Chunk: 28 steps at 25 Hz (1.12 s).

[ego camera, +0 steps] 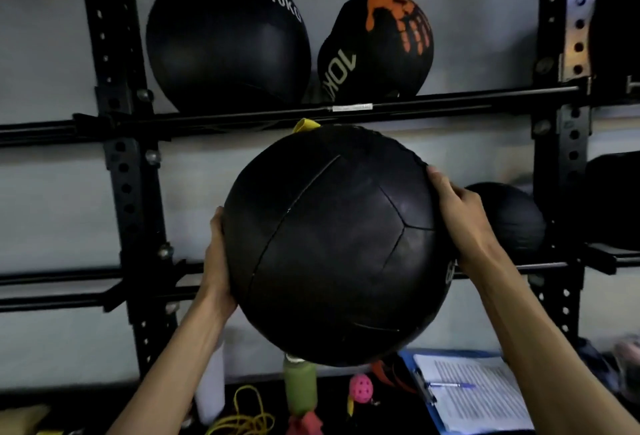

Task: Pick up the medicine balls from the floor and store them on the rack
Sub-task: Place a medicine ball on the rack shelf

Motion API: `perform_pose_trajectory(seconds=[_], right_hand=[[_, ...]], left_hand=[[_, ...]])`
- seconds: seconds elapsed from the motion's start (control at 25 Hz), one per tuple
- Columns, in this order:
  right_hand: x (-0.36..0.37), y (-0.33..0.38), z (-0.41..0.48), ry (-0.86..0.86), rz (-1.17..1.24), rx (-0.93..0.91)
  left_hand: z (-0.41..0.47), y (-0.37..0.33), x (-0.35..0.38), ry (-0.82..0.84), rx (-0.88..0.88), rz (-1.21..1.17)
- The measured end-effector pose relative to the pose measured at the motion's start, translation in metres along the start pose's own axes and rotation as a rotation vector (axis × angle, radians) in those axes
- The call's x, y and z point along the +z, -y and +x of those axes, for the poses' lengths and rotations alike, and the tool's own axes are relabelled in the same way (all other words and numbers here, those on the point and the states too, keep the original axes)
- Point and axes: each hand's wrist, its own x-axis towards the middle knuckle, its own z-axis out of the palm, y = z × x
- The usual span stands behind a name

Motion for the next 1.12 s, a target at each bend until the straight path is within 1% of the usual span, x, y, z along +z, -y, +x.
perform_pose_trajectory(seconds=[0.12, 0.24, 0.32, 0.4, 0.44, 0.52, 0.64, 0.72, 0.8, 0.84, 0.92, 1.0, 1.04, 1.12], right_hand=[[0.002, -0.012, 0.030, -0.041, -0.012, 0.040], [0.002, -0.040, 0.050, -0.055, 0.011, 0.057], [0.002, -0.048, 0.063, -0.054, 0.017, 0.052], [0.001, -0.046, 0.074, -0.046, 0.022, 0.108], [0.001, -0.046, 0.079, -0.036, 0.025, 0.126], [-0.001, -0.043, 0.088, -0.031, 0.034, 0.165], [-0.008, -0.047, 0.099, -0.106, 0.056, 0.188], [-0.010, -0.049, 0.101, -0.199, 0.093, 0.114], [-0.011, -0.057, 0.102, -0.268, 0.067, -0.068], [-0.012, -0.062, 0.103, -0.270, 0.033, -0.167], [-0.010, -0.071, 0.100, -0.222, -0.051, -0.310], [-0.006, -0.079, 0.099, -0.161, -0.178, -0.405], [-0.003, -0.081, 0.099, -0.136, -0.238, -0.419], [0.001, -0.083, 0.104, -0.110, -0.277, -0.398]], left_hand=[[0.037, 0.022, 0.014, 0.019, -0.014, -0.027], [0.060, 0.048, 0.024, -0.005, -0.043, -0.037], [0.073, 0.054, 0.030, -0.020, -0.045, -0.042], [0.081, 0.052, 0.036, -0.013, -0.067, -0.031], [0.082, 0.051, 0.037, -0.007, -0.049, -0.028], [0.082, 0.052, 0.040, 0.024, 0.046, -0.003], [0.081, 0.053, 0.048, 0.119, 0.282, 0.138], [0.084, 0.047, 0.061, 0.138, 0.369, 0.223], [0.094, 0.041, 0.074, 0.139, 0.378, 0.265], [0.104, 0.038, 0.080, 0.149, 0.371, 0.277], [0.121, 0.032, 0.089, 0.158, 0.333, 0.281], [0.136, 0.030, 0.095, 0.140, 0.306, 0.271], [0.144, 0.030, 0.097, 0.124, 0.290, 0.266], [0.158, 0.032, 0.100, 0.092, 0.259, 0.287]])
